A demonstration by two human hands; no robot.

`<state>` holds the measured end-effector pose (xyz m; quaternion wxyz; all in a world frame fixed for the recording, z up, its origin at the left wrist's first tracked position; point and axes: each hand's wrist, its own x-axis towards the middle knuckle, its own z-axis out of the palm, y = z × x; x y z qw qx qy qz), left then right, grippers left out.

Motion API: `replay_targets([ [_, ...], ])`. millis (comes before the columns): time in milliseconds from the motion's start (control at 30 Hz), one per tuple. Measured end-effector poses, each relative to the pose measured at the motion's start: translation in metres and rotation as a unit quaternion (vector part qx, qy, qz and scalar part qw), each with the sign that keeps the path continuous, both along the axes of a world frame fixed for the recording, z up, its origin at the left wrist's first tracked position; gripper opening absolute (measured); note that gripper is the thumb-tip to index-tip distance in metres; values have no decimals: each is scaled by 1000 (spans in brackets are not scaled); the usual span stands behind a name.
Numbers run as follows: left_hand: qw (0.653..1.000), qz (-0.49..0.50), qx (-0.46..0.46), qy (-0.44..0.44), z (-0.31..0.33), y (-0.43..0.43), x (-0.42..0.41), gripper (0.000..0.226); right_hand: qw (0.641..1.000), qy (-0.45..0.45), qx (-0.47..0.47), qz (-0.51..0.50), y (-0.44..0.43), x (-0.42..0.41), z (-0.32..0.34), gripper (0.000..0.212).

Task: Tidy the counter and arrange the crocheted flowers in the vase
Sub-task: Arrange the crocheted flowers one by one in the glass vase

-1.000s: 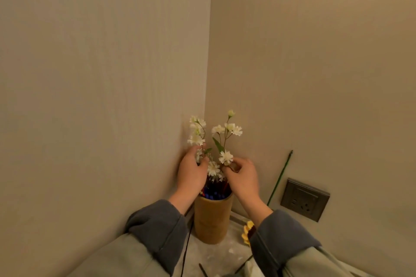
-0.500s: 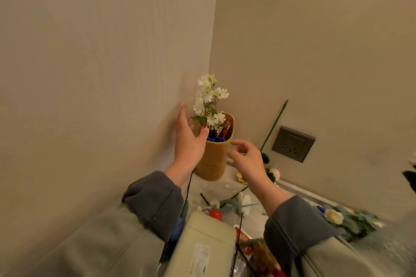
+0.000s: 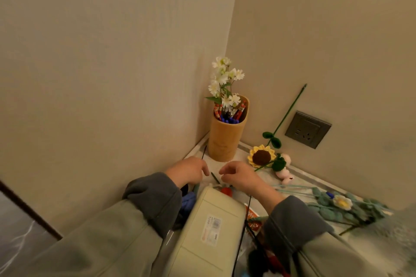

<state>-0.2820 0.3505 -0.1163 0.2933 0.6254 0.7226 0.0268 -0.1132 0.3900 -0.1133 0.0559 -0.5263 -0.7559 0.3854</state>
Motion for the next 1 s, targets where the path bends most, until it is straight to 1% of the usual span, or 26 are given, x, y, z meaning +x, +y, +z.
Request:
replay_targets([
  [67,997,-34,-35,63,-3,-2,1,42,1000,-14,2,8,1,1,-2,19],
  [100,994,-48,-53,77,-5,-2,1,43,1000,-15,-1,12,2,1,-3,20],
  [133,993,-56,-65,79,-7,-3,1,43,1000,-15,-2,15,3,1,-3,21],
  [200,995,-48,-65,54,-11,-3,1,41,1000,-14,-3,19,4,1,-4,23],
  [267,999,-10,-33,11,-13,-1,-1,39,1000,-10,-4,18,4,2,-4,25],
  [333,998,40,22,-35,-12,3,-4,40,1000,-2,-1,14,4,3,-4,26],
  [400,991,72,80,-77,-9,9,-6,41,1000,18,-4,3,4,5,-2,26],
  [467,982,83,129,-108,-1,15,-8,46,998,55,-15,-14,1,6,1,24],
  [600,963,97,220,-123,19,23,-10,51,988,141,-45,-42,-6,7,15,23],
  [700,944,99,270,-162,37,23,-6,49,979,187,-72,-31,-13,3,29,22],
  [767,934,105,291,-178,49,20,-1,44,976,199,-82,-23,-19,-1,39,20],
  [867,926,107,320,-170,61,12,4,36,969,225,-92,-52,-25,0,55,13],
  [933,925,101,327,-165,66,4,7,34,955,262,-115,-76,-28,5,65,9],
  [1000,927,102,326,-155,70,-4,11,33,933,315,-146,-93,-32,12,75,14],
])
